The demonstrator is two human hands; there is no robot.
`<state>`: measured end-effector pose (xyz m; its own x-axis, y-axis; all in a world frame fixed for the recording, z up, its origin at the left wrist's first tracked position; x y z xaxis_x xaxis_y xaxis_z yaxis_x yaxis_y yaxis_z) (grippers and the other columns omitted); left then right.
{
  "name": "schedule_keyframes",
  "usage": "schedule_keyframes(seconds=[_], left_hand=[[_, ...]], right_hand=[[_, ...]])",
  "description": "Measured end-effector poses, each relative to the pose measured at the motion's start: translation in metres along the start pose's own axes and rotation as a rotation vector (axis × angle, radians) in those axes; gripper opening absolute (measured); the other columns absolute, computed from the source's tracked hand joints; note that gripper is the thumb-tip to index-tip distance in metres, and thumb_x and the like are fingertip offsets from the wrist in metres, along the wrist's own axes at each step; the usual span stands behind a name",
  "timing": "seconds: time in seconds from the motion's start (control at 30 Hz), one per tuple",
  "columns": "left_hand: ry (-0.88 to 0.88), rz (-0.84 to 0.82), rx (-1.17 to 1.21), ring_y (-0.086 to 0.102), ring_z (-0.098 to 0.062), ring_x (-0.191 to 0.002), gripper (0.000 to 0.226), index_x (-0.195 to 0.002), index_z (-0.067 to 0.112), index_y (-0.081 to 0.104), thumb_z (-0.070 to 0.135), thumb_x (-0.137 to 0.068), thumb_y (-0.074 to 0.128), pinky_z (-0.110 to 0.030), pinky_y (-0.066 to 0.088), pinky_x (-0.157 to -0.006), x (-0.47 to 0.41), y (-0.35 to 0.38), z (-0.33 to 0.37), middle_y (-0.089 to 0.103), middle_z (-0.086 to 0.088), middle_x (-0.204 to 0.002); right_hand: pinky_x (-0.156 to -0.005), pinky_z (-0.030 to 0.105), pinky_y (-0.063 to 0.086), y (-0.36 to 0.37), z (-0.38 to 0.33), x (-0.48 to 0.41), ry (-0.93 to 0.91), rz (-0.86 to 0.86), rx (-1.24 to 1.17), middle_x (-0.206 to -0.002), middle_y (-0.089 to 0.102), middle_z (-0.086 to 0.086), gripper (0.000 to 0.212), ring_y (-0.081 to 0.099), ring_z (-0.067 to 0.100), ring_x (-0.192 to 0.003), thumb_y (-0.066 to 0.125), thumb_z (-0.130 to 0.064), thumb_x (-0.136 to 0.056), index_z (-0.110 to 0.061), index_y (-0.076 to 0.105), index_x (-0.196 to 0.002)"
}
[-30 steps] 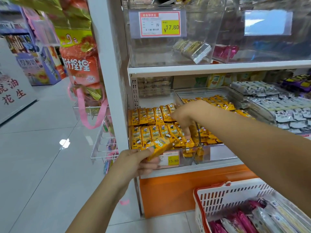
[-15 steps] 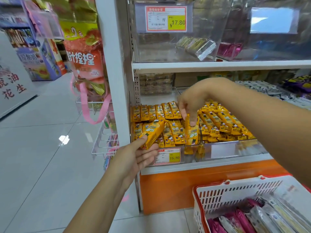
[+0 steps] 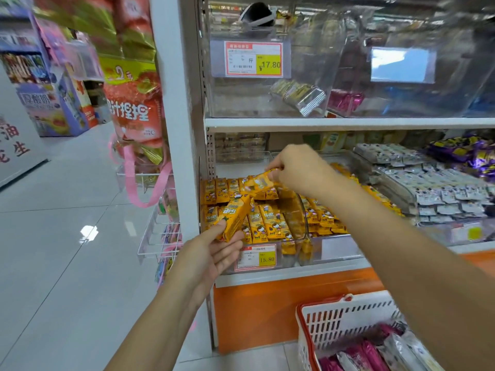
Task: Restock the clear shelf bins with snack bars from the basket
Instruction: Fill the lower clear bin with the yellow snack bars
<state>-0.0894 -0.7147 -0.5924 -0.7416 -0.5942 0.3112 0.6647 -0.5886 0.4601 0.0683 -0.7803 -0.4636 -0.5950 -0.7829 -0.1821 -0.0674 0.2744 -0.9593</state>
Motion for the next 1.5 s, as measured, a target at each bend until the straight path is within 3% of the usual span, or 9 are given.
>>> schedule_keyframes(seconds=[0.23, 0.43, 0.53, 0.63, 0.93, 1.1, 1.27, 1.4, 1.5], left_hand=[[0.017, -0.028, 0.103, 0.072, -0.012, -0.070, 0.021, -0.106, 0.010, 0.062, 0.024, -0.093, 0.055, -0.019, 0.057, -0.057, 0.002, 0.004, 0.004, 0.074, -0.011, -0.089], [0.009, -0.023, 0.176, 0.072, -0.014, -0.071, 0.027, -0.116, 0.007, 0.059, 0.021, -0.094, 0.054, -0.022, 0.058, -0.063, 0.001, -0.002, 0.001, 0.073, -0.015, -0.092], [0.008, -0.022, 0.196, 0.072, -0.017, -0.073, 0.027, -0.117, 0.006, 0.059, 0.019, -0.094, 0.054, -0.024, 0.058, -0.065, 0.002, -0.005, 0.002, 0.073, -0.017, -0.092], [0.012, -0.021, 0.209, 0.072, -0.018, -0.074, 0.028, -0.118, 0.005, 0.059, 0.018, -0.094, 0.054, -0.025, 0.058, -0.067, 0.003, -0.006, 0.003, 0.073, -0.017, -0.092], [0.007, -0.001, 0.223, 0.071, -0.018, -0.075, 0.031, -0.121, 0.003, 0.057, 0.018, -0.093, 0.055, -0.026, 0.058, -0.067, 0.000, -0.004, 0.002, 0.073, -0.016, -0.089], [0.007, 0.010, 0.240, 0.071, -0.017, -0.074, 0.030, -0.119, 0.003, 0.058, 0.018, -0.093, 0.054, -0.026, 0.058, -0.068, 0.000, -0.005, 0.002, 0.072, -0.016, -0.091], [-0.004, 0.001, 0.320, 0.070, -0.018, -0.076, 0.032, -0.120, 0.001, 0.058, 0.019, -0.094, 0.054, -0.025, 0.057, -0.067, 0.000, -0.004, 0.003, 0.070, -0.018, -0.098], [-0.018, -0.010, 0.329, 0.070, -0.017, -0.073, 0.030, -0.118, 0.002, 0.058, 0.019, -0.094, 0.054, -0.025, 0.057, -0.067, 0.000, -0.004, 0.003, 0.071, -0.018, -0.095], [-0.016, -0.015, 0.317, 0.071, -0.017, -0.072, 0.030, -0.118, 0.003, 0.059, 0.019, -0.093, 0.055, -0.024, 0.057, -0.066, 0.000, -0.005, 0.003, 0.071, -0.018, -0.094]], right_hand=[[-0.074, 0.030, 0.042, 0.070, 0.005, 0.013, 0.201, -0.001, -0.171, -0.113, 0.062, 0.013, 0.031, 0.058, 0.031, -0.105, 0.048, -0.029, -0.096, -0.008, 0.053, -0.118], [-0.048, 0.027, 0.034, 0.088, 0.005, 0.023, 0.225, -0.066, -0.038, -0.061, 0.048, 0.003, 0.049, 0.051, 0.019, -0.059, 0.055, -0.053, -0.090, -0.012, 0.046, -0.064], [-0.065, 0.031, 0.047, 0.084, -0.003, 0.019, 0.163, -0.097, 0.020, -0.092, 0.064, 0.008, 0.040, 0.062, 0.025, -0.088, 0.060, -0.048, -0.089, -0.010, 0.059, -0.102], [-0.082, 0.037, 0.051, 0.080, -0.008, 0.013, 0.106, -0.089, 0.008, -0.119, 0.060, 0.012, 0.051, 0.059, 0.029, -0.105, 0.059, -0.038, -0.092, -0.014, 0.041, -0.134], [-0.071, 0.031, 0.049, 0.082, -0.013, -0.001, 0.091, -0.091, -0.080, -0.100, 0.066, 0.009, 0.031, 0.062, 0.024, -0.091, 0.069, -0.031, -0.086, -0.006, 0.063, -0.102], [-0.076, 0.033, 0.049, 0.082, -0.022, -0.007, -0.018, -0.075, -0.035, -0.109, 0.063, 0.007, 0.026, 0.060, 0.025, -0.096, 0.068, -0.023, -0.085, -0.018, 0.060, -0.109], [-0.079, 0.036, 0.051, 0.086, -0.021, -0.008, -0.035, -0.152, 0.041, -0.109, 0.059, 0.004, 0.053, 0.056, 0.023, -0.099, 0.075, -0.035, -0.078, -0.014, 0.050, -0.119], [-0.067, 0.030, 0.043, 0.069, -0.009, -0.017, 0.086, -0.047, -0.080, -0.098, 0.059, 0.006, 0.034, 0.055, 0.022, -0.088, 0.069, -0.023, -0.083, -0.013, 0.049, -0.109], [-0.065, 0.032, 0.042, 0.056, 0.000, -0.019, 0.114, 0.071, 0.194, -0.111, 0.062, 0.011, 0.029, 0.060, 0.028, -0.098, 0.061, -0.009, -0.086, -0.010, 0.054, -0.115]])
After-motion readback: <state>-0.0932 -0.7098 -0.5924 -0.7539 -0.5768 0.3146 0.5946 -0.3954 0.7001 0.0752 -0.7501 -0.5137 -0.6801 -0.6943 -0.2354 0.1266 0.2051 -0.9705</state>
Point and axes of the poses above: each hand's wrist, its own x-axis away from the middle knuckle, its own y-axis out of the palm, z = x × y, the point moved 5 cm from there along -x, towards the middle knuckle
